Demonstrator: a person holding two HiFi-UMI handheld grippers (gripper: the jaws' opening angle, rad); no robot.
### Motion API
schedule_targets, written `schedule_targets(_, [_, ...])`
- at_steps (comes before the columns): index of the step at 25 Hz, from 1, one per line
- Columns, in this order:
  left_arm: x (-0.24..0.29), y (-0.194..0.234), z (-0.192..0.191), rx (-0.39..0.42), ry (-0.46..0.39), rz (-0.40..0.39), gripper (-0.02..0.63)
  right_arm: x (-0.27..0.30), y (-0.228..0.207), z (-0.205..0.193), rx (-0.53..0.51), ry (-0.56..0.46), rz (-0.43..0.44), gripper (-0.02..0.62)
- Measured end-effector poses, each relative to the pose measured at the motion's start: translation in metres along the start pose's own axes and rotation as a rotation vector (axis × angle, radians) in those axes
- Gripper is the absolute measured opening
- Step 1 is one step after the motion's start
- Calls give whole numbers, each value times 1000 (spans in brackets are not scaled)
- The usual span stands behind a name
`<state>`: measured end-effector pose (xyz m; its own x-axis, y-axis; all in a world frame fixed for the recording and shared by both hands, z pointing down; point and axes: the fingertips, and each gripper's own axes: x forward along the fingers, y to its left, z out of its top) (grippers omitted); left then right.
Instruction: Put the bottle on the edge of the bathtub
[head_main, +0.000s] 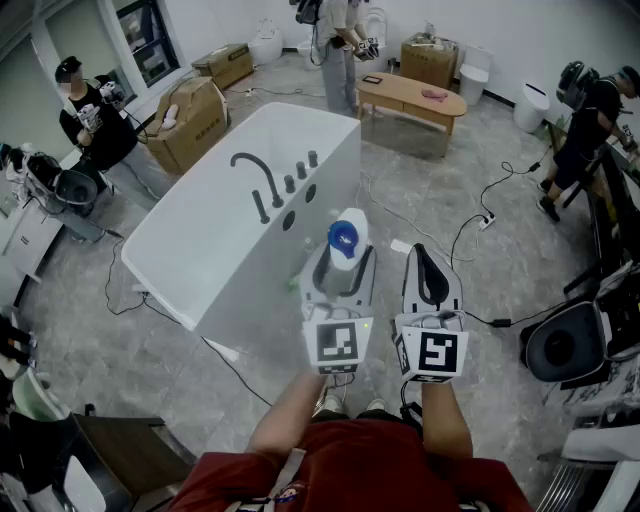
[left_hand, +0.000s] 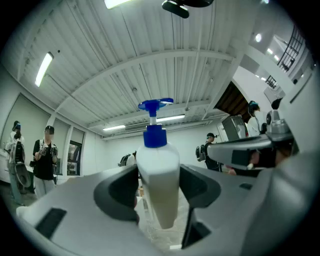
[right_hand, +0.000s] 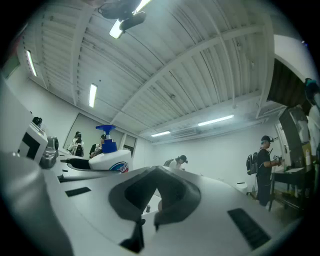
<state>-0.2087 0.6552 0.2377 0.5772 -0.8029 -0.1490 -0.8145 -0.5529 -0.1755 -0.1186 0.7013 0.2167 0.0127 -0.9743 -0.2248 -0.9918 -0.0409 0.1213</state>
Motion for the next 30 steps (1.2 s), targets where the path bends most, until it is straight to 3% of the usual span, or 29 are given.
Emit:
schedule_targets(13, [5,-15,6,3,-4,-5,258,-5,-21,3,47,-24,-20,12])
schedule_targets(30, [12,-101,1,-12,19,54,258,-48,-102,-30,120,-1,21,12])
